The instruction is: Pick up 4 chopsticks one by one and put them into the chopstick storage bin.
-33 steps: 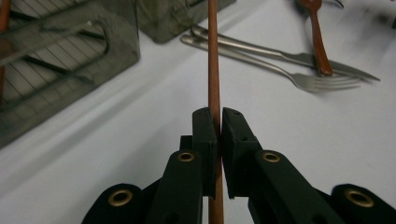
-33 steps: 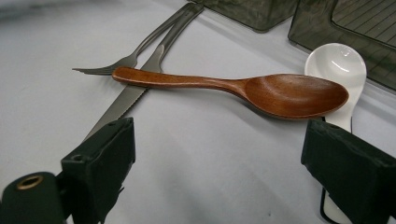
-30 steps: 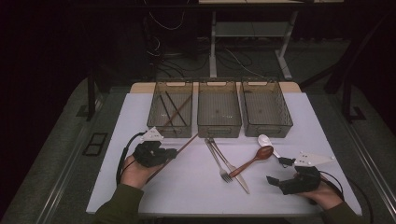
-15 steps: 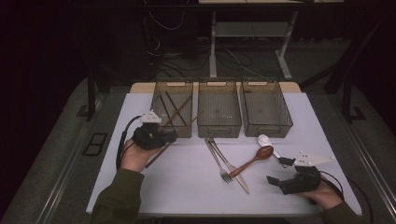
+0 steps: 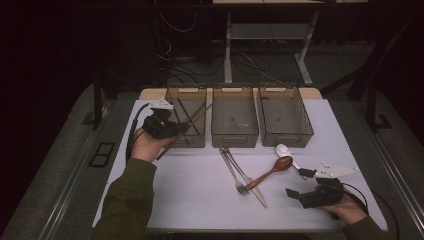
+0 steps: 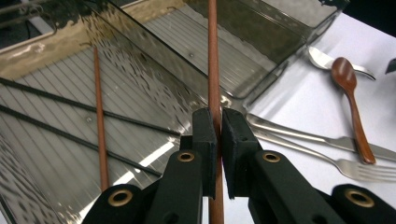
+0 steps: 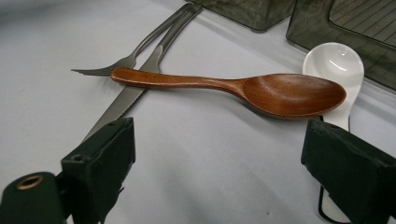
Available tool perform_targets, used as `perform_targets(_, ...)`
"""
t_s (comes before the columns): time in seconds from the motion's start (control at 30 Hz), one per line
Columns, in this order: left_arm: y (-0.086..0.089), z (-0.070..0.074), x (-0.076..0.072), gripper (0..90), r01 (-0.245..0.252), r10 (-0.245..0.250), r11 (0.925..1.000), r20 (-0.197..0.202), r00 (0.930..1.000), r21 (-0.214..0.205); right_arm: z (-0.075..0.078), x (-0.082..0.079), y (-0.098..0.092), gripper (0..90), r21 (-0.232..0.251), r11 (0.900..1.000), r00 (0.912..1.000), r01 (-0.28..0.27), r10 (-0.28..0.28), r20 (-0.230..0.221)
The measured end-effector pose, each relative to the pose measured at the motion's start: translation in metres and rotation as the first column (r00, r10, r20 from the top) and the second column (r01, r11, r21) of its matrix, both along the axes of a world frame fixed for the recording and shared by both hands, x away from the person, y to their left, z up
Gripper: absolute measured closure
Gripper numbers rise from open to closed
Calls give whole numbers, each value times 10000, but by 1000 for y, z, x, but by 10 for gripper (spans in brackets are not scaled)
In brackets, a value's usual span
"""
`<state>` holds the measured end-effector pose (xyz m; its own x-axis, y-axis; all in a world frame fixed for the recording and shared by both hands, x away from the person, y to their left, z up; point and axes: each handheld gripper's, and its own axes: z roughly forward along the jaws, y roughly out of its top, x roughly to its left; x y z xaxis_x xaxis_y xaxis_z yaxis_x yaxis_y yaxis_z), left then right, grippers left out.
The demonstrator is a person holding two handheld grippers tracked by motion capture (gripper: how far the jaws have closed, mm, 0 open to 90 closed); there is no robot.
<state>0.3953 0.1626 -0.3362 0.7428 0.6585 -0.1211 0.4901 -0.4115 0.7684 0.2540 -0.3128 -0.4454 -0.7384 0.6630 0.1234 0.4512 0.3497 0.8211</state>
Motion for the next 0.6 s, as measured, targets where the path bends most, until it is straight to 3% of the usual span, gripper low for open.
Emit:
perform_targets(0.4,0,15,36,835,-496,496,9987,81,9987,-71,0,0,0,98,42,10000,10000,20,-20,-6)
perform_targets(0.6,0,19,52,835,-793,791,9968,146,9968,103,0,0,0,98,36,10000,10000,15,-15,-17)
